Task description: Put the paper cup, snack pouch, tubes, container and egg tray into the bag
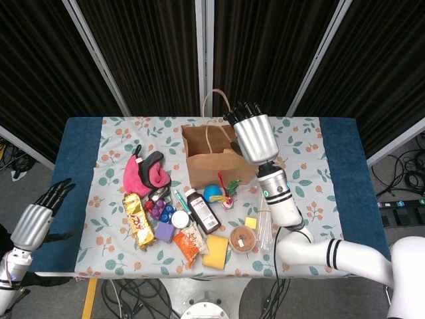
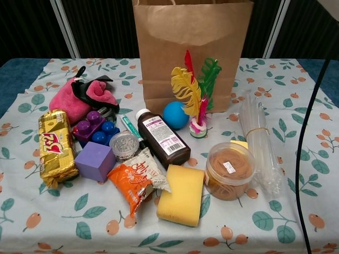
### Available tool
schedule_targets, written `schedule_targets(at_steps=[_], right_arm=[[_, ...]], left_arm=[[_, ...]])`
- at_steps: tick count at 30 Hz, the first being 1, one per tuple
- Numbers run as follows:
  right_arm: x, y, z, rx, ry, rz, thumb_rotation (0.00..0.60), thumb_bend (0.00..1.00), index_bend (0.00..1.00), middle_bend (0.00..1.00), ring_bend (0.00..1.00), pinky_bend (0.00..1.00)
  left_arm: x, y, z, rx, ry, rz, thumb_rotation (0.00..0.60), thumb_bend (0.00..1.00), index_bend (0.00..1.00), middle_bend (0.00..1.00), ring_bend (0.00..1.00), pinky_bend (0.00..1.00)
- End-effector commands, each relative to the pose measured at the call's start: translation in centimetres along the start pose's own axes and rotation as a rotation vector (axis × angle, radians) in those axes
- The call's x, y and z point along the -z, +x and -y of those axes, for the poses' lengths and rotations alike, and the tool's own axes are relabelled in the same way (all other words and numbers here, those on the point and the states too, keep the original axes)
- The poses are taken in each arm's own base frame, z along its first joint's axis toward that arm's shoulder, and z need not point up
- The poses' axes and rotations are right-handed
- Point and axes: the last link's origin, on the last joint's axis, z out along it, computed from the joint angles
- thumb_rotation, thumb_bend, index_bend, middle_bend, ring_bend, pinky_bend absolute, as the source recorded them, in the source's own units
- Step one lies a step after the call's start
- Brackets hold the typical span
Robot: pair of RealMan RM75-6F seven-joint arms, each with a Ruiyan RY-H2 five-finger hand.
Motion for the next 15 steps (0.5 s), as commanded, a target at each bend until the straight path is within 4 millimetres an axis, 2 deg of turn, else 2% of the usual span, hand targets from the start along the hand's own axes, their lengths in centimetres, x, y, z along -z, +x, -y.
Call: schedule_targets(at_steps=[1,4,7,10,15], right_arm=[[0.2,2.7,-0.9,-0.041,-0.027,-0.090,0.600,0.00,0.39,0.37,0.20,0.26],[1.0,5.2,-2.5,-0.072,-0.061,-0.153,0.600,0.00,0.39,0.37,0.20,0.26],[3.3,6.5,-4.7,-0.079,-0.098,-0.144,0.600,0.00,0.39,0.38,0.20,0.26],[6.9,6.3,-6.7,-0.090,-0.129,-0.055,0.600,0.00,0.39,0.38,0.21,0.26],[14.1,4.4,-8.8,-0.144,-0.155,0.168,0.600,0.00,0.39,0.39,0.23,0.27]], left_arm=[[0.0,0.0,-0.1,0.001,0.000,0.000,0.600,0.03,0.10,0.14,0.11,0.26],[0.0,0.1,-0.1,0.001,-0.002,-0.002,0.600,0.03,0.10,0.14,0.11,0.26],[0.0,0.1,-0.3,0.002,-0.007,-0.002,0.600,0.03,0.10,0.14,0.11,0.26],[-0.1,0.0,-0.5,0.000,-0.013,-0.001,0.600,0.03,0.10,0.14,0.11,0.26],[0.0,-0.2,-0.7,-0.006,-0.016,0.006,0.600,0.03,0.10,0.14,0.11,0.26]])
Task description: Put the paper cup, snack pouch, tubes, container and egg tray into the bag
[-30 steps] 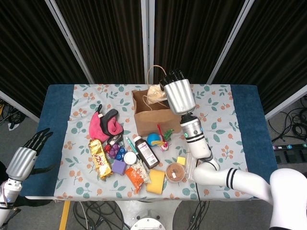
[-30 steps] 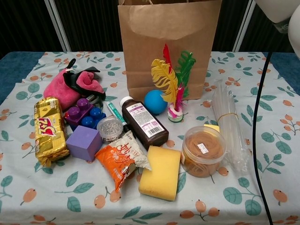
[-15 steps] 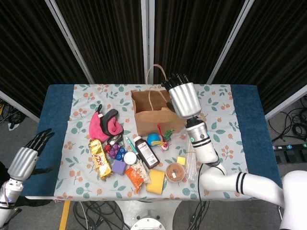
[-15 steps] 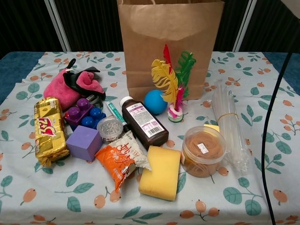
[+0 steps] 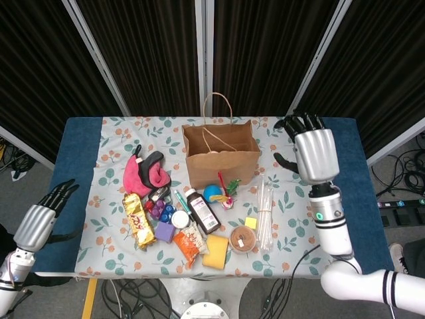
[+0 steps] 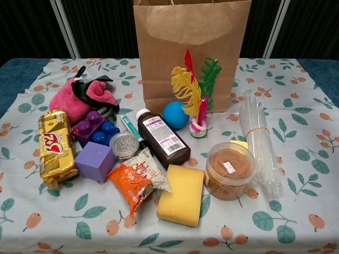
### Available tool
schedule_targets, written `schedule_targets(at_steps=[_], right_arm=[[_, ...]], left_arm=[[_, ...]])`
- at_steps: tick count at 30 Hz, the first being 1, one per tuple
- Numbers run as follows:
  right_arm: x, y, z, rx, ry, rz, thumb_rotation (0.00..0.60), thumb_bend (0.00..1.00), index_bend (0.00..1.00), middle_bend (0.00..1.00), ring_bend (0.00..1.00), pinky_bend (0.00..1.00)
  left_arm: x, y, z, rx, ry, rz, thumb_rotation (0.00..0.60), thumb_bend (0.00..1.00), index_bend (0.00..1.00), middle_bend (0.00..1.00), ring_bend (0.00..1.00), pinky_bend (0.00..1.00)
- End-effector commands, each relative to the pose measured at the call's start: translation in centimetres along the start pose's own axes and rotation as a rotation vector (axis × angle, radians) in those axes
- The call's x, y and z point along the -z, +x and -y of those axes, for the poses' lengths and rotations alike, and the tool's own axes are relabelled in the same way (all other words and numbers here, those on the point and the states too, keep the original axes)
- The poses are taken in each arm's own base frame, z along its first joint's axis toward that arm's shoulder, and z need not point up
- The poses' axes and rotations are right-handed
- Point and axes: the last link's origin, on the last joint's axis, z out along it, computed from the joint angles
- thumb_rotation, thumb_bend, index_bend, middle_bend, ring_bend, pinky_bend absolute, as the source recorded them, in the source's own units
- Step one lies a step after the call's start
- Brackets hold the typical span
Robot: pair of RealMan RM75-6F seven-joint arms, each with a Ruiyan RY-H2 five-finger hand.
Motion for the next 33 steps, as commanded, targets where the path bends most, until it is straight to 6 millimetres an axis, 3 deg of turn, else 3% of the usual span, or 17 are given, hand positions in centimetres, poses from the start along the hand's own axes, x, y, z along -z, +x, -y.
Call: schedule_targets(at_steps=[1,5,9,16,22,33], right_arm=[[6.4,-1.2,-3.1,-0.026,-0.036,0.201,0.600,0.00,0.39,0.39,0.23,0.27],[9.8,-3.0,-4.7,0.022,0.005,0.359,0.600,0.00,0.39,0.39,0.23,0.27],[10.6,-4.3,-6.1,0.107,0.084,0.427,0.600,0.00,0.39,0.38,0.22,0.27],[9.2,-7.1,-7.8,0.347,0.422,0.417,0.600,0.00,0.38,0.35,0.19,0.27],[8.7,-11.3,-9.3,0.472,0.673,0.378,0.600,0.00,0.36,0.33,0.18,0.27],[7.0,-16.2,-7.0,0.441,0.791,0.427,0.600,0.00,0.29,0.28,0.15,0.28]], left_arm=[[0.1,0.0,-0.1,-0.002,-0.001,0.003,0.600,0.03,0.10,0.14,0.11,0.26],[0.2,-0.1,-0.3,-0.007,-0.003,0.006,0.600,0.03,0.10,0.14,0.11,0.26],[0.4,-0.2,-0.5,-0.010,-0.005,0.008,0.600,0.03,0.10,0.14,0.11,0.26],[0.9,-0.4,-0.6,-0.016,0.002,-0.003,0.600,0.03,0.10,0.14,0.11,0.26],[1.1,-0.5,-0.3,-0.034,0.006,0.001,0.600,0.03,0.10,0.14,0.11,0.26],[0.5,-0.7,-0.1,-0.053,0.005,-0.008,0.600,0.03,0.10,0.14,0.11,0.26]])
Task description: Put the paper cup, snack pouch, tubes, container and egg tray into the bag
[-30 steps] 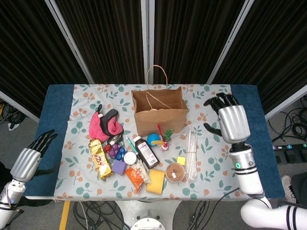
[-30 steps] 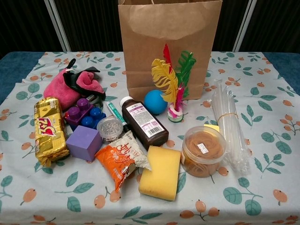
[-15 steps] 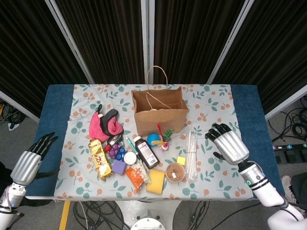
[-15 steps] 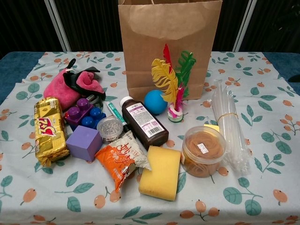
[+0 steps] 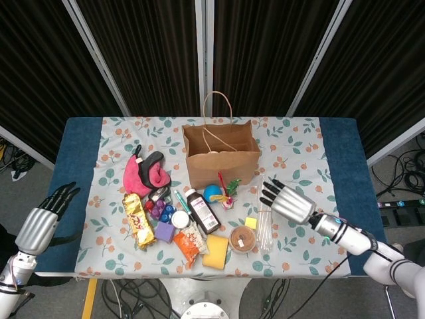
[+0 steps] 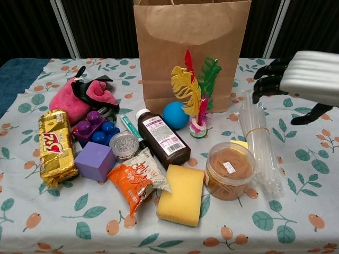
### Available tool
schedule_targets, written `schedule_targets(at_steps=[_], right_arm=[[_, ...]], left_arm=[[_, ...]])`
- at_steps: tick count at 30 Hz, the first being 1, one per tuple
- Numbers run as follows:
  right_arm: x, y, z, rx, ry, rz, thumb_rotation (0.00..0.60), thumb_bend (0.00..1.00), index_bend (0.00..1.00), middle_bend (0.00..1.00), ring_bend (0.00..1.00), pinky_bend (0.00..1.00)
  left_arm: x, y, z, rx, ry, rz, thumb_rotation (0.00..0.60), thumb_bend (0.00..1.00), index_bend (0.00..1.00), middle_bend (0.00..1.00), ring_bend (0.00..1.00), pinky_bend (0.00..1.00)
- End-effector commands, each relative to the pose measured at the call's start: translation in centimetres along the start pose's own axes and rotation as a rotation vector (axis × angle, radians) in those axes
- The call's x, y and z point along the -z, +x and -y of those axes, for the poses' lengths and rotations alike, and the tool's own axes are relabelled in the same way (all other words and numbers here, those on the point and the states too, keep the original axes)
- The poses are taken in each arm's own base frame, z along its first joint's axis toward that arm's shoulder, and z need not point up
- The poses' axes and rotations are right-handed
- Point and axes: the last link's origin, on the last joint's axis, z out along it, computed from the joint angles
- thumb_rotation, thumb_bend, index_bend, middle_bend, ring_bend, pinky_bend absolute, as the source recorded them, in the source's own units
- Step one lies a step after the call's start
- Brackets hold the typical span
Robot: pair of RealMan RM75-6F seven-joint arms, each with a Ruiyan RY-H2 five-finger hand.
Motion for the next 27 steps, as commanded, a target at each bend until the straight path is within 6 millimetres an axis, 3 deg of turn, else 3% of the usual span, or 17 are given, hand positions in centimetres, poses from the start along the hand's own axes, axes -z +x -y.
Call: schedule_targets(at_steps=[1,5,10,20,27], right_arm=[[-1.9,-0.2,1.1,-0.038,0.046,-0.009,0.600,0.00,0.29,0.28,0.14,0.28],[-3.1,-0.7,1.9,-0.066,0.063,0.003,0.600,0.00,0.29,0.28,0.14,0.28],[-3.1,-1.1,2.3,-0.054,0.086,0.023,0.600,0.00,0.29,0.28,0.14,0.28],[-1.3,1.4,0.4,-0.013,0.074,-0.018,0.600,0.00,0.29,0.28,0.14,0.28],[-0.2,1.0,0.9,0.022,0.105,0.063,0.600,0.00,0.29,0.28,0.14,0.28]], left_arm=[[0.0,-0.1,0.1,-0.002,0.005,0.002,0.600,0.03,0.10,0.14,0.11,0.26],[0.0,0.0,0.4,-0.002,0.010,0.002,0.600,0.03,0.10,0.14,0.11,0.26],[0.0,0.2,0.7,0.006,0.019,-0.004,0.600,0.03,0.10,0.14,0.11,0.26],[-0.3,0.2,0.9,0.025,0.025,-0.006,0.600,0.03,0.10,0.14,0.11,0.26],[-0.6,0.1,0.8,0.027,0.019,-0.007,0.600,0.03,0.10,0.14,0.11,0.26]])
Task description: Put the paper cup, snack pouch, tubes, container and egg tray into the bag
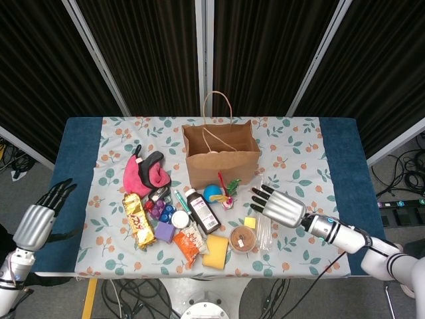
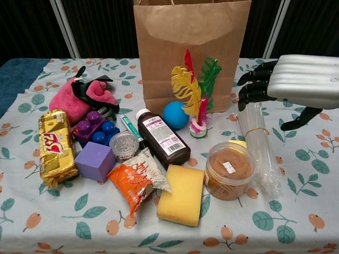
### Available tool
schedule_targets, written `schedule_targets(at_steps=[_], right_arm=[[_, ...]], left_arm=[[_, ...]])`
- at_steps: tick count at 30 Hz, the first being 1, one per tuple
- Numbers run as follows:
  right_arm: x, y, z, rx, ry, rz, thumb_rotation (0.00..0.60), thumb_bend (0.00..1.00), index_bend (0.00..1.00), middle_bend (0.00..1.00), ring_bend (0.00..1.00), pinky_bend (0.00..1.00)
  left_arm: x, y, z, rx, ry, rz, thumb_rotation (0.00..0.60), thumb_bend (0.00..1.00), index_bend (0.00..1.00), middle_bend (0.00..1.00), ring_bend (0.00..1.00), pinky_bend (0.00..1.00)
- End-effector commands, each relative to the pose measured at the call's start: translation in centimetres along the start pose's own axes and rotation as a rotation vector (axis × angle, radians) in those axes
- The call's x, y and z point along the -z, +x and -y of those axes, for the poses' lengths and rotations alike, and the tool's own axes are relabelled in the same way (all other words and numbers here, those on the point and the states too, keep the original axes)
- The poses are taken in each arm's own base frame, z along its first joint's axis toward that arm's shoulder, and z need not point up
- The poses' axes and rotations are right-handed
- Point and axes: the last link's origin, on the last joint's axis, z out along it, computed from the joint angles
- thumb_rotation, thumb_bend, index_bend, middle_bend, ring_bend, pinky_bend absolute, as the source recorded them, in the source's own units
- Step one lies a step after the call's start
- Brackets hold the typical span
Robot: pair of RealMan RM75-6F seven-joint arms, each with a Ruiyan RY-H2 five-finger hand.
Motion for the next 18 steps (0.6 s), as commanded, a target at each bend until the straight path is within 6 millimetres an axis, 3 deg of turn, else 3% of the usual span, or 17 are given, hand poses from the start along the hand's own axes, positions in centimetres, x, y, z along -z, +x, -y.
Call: schedule_targets(at_steps=[1,16,18], right_arm=[[0.3,-0.7,0.4,0.013,0.015,0.055,0.600,0.00,0.29,0.29,0.14,0.28],[-2.6,-2.6,1.7,0.016,0.060,0.118,0.600,0.00,0.28,0.29,0.14,0.28],[-2.8,-2.8,1.9,0.016,0.059,0.114,0.600,0.00,0.32,0.31,0.14,0.28]], left_arm=[[0.0,0.0,0.0,0.000,0.000,0.000,0.600,0.03,0.10,0.14,0.11,0.26],[0.1,0.0,0.4,-0.016,0.002,0.000,0.600,0.03,0.10,0.14,0.11,0.26],[0.1,0.1,0.4,-0.018,0.002,-0.004,0.600,0.03,0.10,0.14,0.11,0.26]])
